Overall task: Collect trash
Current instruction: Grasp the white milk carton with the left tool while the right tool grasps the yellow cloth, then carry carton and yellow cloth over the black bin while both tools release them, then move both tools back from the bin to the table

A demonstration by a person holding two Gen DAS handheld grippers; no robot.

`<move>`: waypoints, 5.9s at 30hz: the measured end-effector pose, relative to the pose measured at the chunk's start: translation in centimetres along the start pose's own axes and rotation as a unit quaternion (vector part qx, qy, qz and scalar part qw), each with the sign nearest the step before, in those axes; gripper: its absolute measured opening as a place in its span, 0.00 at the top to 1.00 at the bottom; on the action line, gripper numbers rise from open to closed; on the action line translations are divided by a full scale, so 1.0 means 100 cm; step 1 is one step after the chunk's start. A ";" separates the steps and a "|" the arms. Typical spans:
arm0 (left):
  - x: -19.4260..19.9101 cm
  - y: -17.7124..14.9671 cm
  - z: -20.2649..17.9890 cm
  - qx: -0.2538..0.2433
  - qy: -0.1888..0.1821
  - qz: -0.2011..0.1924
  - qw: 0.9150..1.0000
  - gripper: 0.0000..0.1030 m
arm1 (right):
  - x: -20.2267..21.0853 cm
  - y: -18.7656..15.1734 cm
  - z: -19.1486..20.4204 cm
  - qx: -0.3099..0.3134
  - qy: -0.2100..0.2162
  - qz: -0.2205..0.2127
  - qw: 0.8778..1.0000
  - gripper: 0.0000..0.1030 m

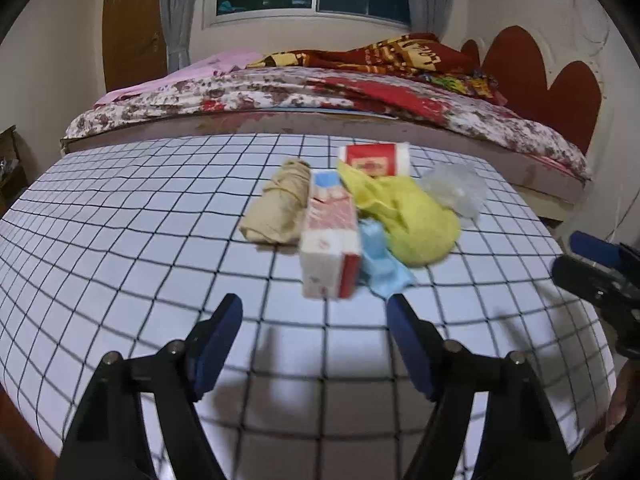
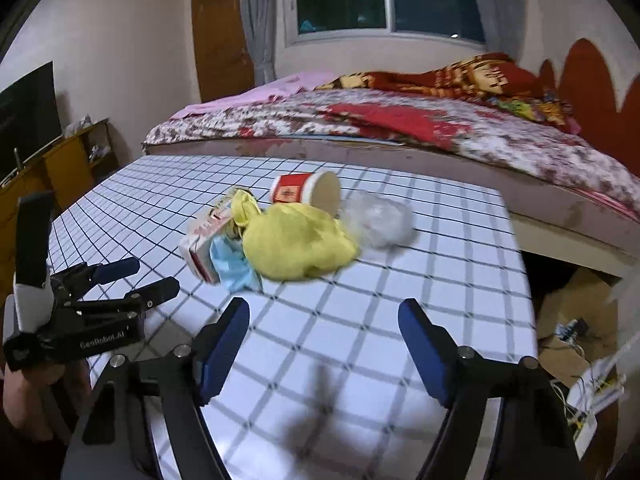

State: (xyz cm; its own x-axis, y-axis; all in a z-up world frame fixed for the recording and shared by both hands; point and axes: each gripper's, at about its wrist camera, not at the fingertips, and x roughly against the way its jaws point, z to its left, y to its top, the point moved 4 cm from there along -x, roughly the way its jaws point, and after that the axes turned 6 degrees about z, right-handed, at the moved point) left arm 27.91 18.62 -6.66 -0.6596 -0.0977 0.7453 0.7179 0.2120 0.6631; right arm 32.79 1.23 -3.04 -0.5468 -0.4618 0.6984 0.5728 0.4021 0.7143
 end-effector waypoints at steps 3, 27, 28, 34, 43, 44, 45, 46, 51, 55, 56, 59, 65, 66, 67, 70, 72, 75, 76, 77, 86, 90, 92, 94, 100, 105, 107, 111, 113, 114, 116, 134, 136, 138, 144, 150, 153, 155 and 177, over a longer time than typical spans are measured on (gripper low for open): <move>-0.012 0.002 0.004 -0.008 -0.005 0.010 1.000 0.36 | -0.030 0.013 0.011 0.016 0.008 0.021 1.000 0.27; -0.050 0.024 -0.007 -0.012 -0.050 0.049 0.997 0.62 | -0.126 0.051 0.021 -0.001 0.066 0.108 0.992 0.47; -0.049 0.023 -0.007 -0.012 -0.051 0.048 0.997 0.63 | -0.127 0.050 0.021 -0.007 0.078 0.112 0.991 0.57; -0.028 0.018 -0.005 -0.021 -0.045 0.021 0.999 0.64 | -0.094 0.047 0.027 0.002 0.081 0.073 0.994 0.79; 0.013 0.014 -0.003 -0.024 -0.035 -0.013 0.999 0.64 | -0.029 0.039 0.020 -0.016 0.075 0.016 0.997 0.79; 0.020 0.011 -0.003 -0.026 -0.033 -0.018 0.999 0.64 | -0.022 0.037 0.018 -0.018 0.074 0.010 0.997 0.79; 0.024 0.009 -0.003 -0.027 -0.032 -0.021 0.999 0.64 | -0.010 0.033 0.015 -0.020 0.072 0.004 0.997 0.79; 0.031 0.005 -0.003 -0.028 -0.033 -0.024 0.999 0.64 | -0.003 0.029 0.014 -0.020 0.070 0.000 0.997 0.79; 0.052 -0.013 -0.013 -0.031 -0.045 -0.030 0.998 0.64 | 0.033 0.003 0.001 -0.024 0.053 -0.015 0.998 0.79; 0.066 -0.028 -0.029 -0.032 -0.060 -0.032 0.997 0.64 | 0.061 -0.028 -0.010 -0.027 0.028 -0.021 0.999 0.79; 0.068 -0.031 -0.033 -0.033 -0.064 -0.032 0.997 0.64 | 0.069 -0.036 -0.014 -0.025 0.020 -0.021 0.999 0.79; 0.078 -0.041 -0.051 -0.043 -0.077 -0.031 0.996 0.64 | 0.089 -0.056 -0.023 -0.029 0.008 -0.025 0.999 0.79; 0.091 -0.060 -0.088 -0.066 -0.101 -0.028 0.992 0.64 | 0.132 -0.095 -0.051 -0.050 -0.019 -0.038 0.998 0.79; 0.092 -0.063 -0.095 -0.071 -0.105 -0.027 0.992 0.64 | 0.138 -0.102 -0.058 -0.057 -0.025 -0.040 0.997 0.79; 0.092 -0.066 -0.103 -0.076 -0.111 -0.023 0.991 0.64 | 0.143 -0.107 -0.063 -0.063 -0.029 -0.042 0.997 0.79; 0.094 -0.075 -0.122 -0.084 -0.122 -0.018 0.989 0.64 | 0.153 -0.127 -0.080 -0.083 -0.043 -0.045 0.995 0.79; 0.097 -0.081 -0.139 -0.091 -0.132 -0.015 0.987 0.64 | 0.159 -0.140 -0.091 -0.096 -0.048 -0.042 0.993 0.79; 0.103 -0.087 -0.158 -0.105 -0.143 -0.013 0.984 0.64 | 0.169 -0.157 -0.106 -0.102 -0.063 -0.037 0.992 0.79; 0.105 -0.088 -0.165 -0.109 -0.147 -0.012 0.983 0.64 | 0.175 -0.164 -0.113 -0.107 -0.068 -0.036 0.991 0.79; 0.107 -0.090 -0.172 -0.114 -0.152 -0.011 0.982 0.64 | 0.177 -0.168 -0.117 -0.111 -0.072 -0.036 0.991 0.79; 0.121 -0.113 -0.239 -0.169 -0.187 -0.001 0.968 0.64 | 0.205 -0.208 -0.155 -0.149 -0.100 -0.031 0.983 0.79; 0.124 -0.125 -0.265 -0.184 -0.200 0.008 0.962 0.64 | 0.215 -0.225 -0.170 -0.164 -0.107 -0.027 0.980 0.79; 0.125 -0.133 -0.278 -0.193 -0.205 0.013 0.960 0.64 | 0.220 -0.233 -0.178 -0.170 -0.110 -0.025 0.979 0.79; 0.125 -0.138 -0.288 -0.198 -0.208 0.018 0.958 0.64 | 0.223 -0.239 -0.184 -0.176 -0.113 -0.022 0.978 0.79; 0.123 -0.157 -0.313 -0.218 -0.220 0.037 0.950 0.64 | 0.224 -0.258 -0.199 -0.190 -0.117 -0.003 0.975 0.79; 0.120 -0.174 -0.331 -0.234 -0.233 0.055 0.942 0.64 | 0.220 -0.278 -0.210 -0.202 -0.113 0.020 0.973 0.79; 0.116 -0.180 -0.337 -0.236 -0.237 0.067 0.940 0.64 | 0.218 -0.287 -0.213 -0.203 -0.112 0.031 0.972 0.79; 0.110 -0.194 -0.348 -0.244 -0.242 0.084 0.935 0.64 | 0.213 -0.304 -0.221 -0.211 -0.109 0.053 0.970 0.79; 0.104 -0.203 -0.354 -0.244 -0.242 0.096 0.934 0.64 | 0.207 -0.313 -0.226 -0.221 -0.104 0.063 0.968 0.79; 0.101 -0.205 -0.355 -0.244 -0.242 0.101 0.934 0.64 | 0.203 -0.318 -0.229 -0.226 -0.099 0.070 0.966 0.79; 0.091 -0.212 -0.358 -0.240 -0.242 0.118 0.933 0.64 | 0.196 -0.323 -0.231 -0.230 -0.097 0.080 0.965 0.79; 0.022 -0.248 -0.365 -0.223 -0.226 0.200 0.927 0.64 | 0.130 -0.356 -0.229 -0.218 -0.080 0.175 0.957 0.78; 0.019 -0.248 -0.367 -0.219 -0.238 0.202 0.925 0.61 | 0.124 -0.358 -0.230 -0.217 -0.079 0.181 0.956 0.77; 0.017 -0.248 -0.364 -0.220 -0.221 0.198 0.929 0.35 | 0.120 -0.361 -0.233 -0.215 -0.096 0.188 0.954 0.65; 0.018 -0.244 -0.346 -0.210 -0.159 0.166 0.950 0.01 | 0.129 -0.369 -0.252 -0.228 -0.155 0.187 0.943 0.16; 0.022 -0.237 -0.331 -0.199 -0.144 0.145 0.958 0.01 | 0.136 -0.359 -0.249 -0.214 -0.172 0.175 0.946 0.01; 0.028 -0.233 -0.324 -0.194 -0.142 0.137 0.961 0.01 | 0.138 -0.352 -0.243 -0.202 -0.171 0.169 0.949 0.01; 0.033 -0.229 -0.320 -0.191 -0.141 0.131 0.963 0.01 | 0.139 -0.348 -0.240 -0.198 -0.171 0.166 0.951 0.01; 0.094 -0.160 -0.255 -0.139 -0.125 0.036 0.982 0.01 | 0.179 -0.246 -0.179 -0.128 -0.158 0.027 0.979 0.01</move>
State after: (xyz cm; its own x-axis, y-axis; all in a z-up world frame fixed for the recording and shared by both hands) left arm 15.86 -10.47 -8.47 -0.6143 0.1573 0.7733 0.7746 -0.0666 0.6289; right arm 19.86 -31.09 -8.89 -0.6492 -0.1622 0.7431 0.7186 0.1893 0.6692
